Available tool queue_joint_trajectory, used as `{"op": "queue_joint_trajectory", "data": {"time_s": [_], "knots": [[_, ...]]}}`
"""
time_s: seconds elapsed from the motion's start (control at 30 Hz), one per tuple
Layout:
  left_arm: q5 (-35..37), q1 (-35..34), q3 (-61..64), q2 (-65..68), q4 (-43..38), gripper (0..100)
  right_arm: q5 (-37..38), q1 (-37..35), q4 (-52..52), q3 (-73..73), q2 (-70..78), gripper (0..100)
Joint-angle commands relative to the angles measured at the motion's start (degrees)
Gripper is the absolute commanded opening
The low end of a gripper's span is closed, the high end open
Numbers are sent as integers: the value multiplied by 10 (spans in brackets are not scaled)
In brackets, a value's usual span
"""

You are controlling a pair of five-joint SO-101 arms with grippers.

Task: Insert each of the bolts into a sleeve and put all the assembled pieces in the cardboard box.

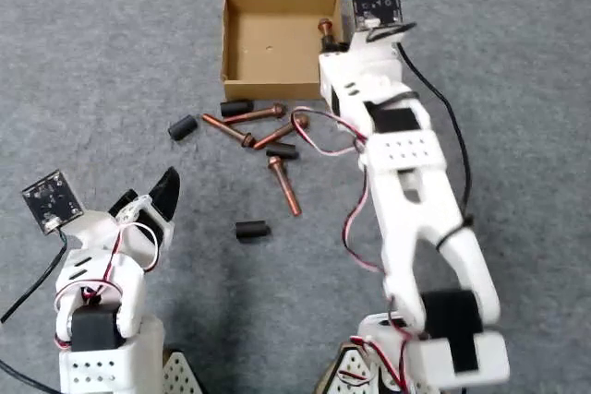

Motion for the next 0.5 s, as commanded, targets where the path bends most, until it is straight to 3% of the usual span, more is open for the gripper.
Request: {"op": "queue_joint_trajectory", "data": {"time_s": [0.0,0.13,0.47], "knots": [[9,1,-53,26,7,296,5,24,88,9,-82,2],[11,1,-126,124,6,296,67,44,195,24,-115,2],[10,30,-365,540,7,296,153,67,355,65,-168,5]]}}
